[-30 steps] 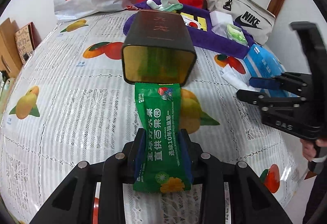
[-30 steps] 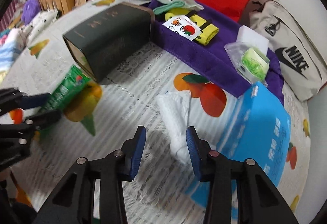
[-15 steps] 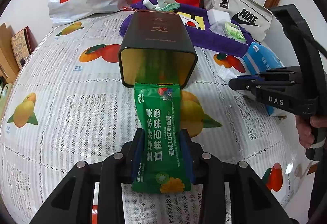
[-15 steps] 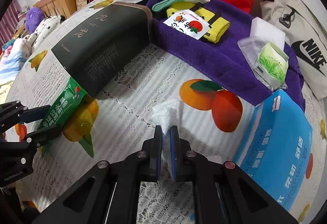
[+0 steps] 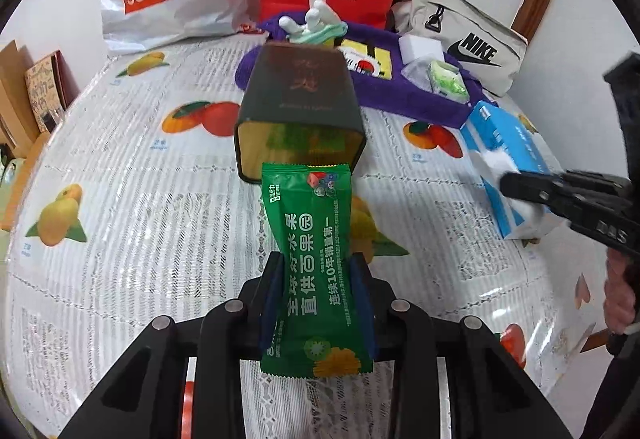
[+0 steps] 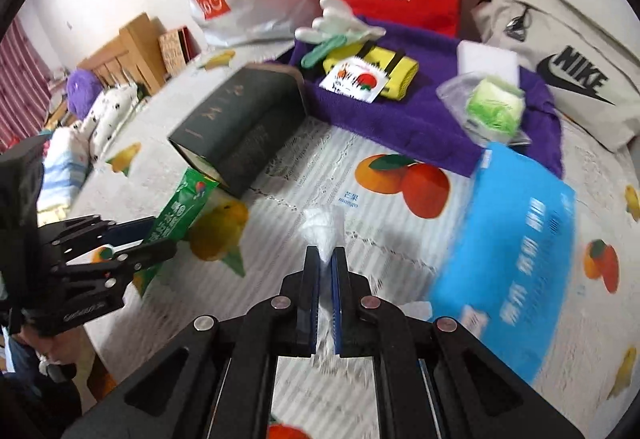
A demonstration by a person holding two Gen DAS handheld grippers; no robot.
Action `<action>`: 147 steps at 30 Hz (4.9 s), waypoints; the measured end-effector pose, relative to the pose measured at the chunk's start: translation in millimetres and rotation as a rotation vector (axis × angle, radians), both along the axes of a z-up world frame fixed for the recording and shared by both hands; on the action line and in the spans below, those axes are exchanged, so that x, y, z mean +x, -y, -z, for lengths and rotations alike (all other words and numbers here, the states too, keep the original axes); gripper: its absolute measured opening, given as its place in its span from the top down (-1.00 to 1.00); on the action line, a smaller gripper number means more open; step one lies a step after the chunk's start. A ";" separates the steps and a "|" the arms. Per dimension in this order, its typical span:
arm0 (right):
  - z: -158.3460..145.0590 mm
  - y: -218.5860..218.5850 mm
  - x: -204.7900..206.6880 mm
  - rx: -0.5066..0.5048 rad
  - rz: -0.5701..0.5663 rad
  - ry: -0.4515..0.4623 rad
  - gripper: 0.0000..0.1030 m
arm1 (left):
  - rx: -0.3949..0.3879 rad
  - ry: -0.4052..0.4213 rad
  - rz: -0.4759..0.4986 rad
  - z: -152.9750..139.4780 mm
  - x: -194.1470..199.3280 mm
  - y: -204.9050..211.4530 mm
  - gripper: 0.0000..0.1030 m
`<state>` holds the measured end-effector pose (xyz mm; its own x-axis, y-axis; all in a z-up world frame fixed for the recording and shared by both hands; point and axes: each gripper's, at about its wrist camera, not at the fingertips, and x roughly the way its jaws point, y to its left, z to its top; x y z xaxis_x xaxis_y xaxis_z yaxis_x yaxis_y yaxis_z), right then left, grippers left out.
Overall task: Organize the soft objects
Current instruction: 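Carry the snack packet and white cloth toward the purple towel with both tools, then lower the cloth and snack packet onto the towel and open both tools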
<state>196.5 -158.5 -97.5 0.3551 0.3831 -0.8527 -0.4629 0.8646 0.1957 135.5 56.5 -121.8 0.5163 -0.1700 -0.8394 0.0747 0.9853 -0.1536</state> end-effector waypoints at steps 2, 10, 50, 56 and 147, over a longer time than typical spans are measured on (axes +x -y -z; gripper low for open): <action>-7.7 8.2 -8.6 0.030 -0.003 -0.001 0.89 | 0.004 0.005 -0.001 -4.2 -1.1 1.0 0.39; -10.7 33.8 -61.1 0.052 0.002 0.005 0.90 | -0.004 0.017 -0.027 -17.0 -6.8 -3.0 0.39; -18.8 78.2 -60.4 0.084 0.135 0.050 0.89 | -0.009 0.028 -0.116 -65.4 9.8 -23.4 0.39; -42.1 78.8 -47.2 0.095 0.137 0.092 0.89 | -0.018 0.065 -0.099 -79.8 27.6 -18.6 0.39; -4.7 56.1 186.5 0.061 0.256 0.050 -0.19 | 0.059 -0.041 0.104 -62.8 242.5 81.0 -0.51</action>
